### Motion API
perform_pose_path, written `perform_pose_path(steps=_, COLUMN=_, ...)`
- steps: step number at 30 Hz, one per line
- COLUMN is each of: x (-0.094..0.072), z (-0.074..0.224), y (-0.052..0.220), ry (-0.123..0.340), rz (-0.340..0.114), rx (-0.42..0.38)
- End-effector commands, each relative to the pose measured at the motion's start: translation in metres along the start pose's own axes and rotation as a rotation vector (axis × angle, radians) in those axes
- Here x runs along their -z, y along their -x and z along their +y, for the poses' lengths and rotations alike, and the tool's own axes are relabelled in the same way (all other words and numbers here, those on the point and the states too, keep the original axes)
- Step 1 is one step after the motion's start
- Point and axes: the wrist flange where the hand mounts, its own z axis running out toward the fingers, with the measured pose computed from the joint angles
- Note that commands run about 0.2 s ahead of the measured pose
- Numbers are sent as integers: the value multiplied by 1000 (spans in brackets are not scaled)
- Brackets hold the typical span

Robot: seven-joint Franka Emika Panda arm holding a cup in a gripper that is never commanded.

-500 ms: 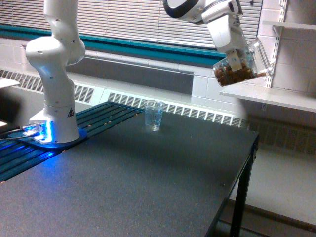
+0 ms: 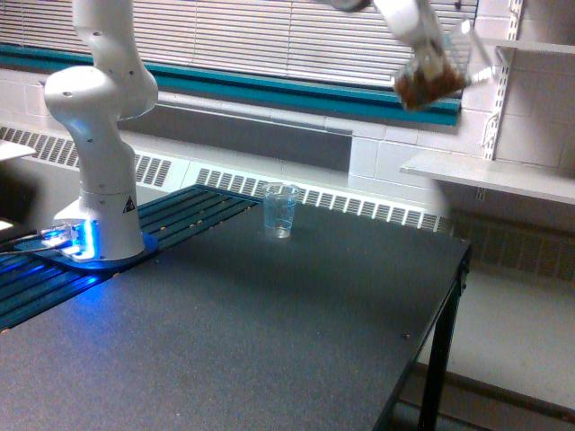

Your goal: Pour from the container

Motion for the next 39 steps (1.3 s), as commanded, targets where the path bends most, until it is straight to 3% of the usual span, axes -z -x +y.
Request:
perform_pose_path(steps=1, x=44, z=-14, y=10, ry=-53, rz=45, rx=34)
perform_pose_path(steps=17, x=117, z=-24, y=95, ry=-137, rz=41, rx=160)
perform_pose_path(steps=29, x=153, z=-23, y=180, ry=-178, rz=-1, rx=246)
perform_pose_path(steps=39, x=172, z=-9, y=254, ry=-190, rz=-61, rx=294)
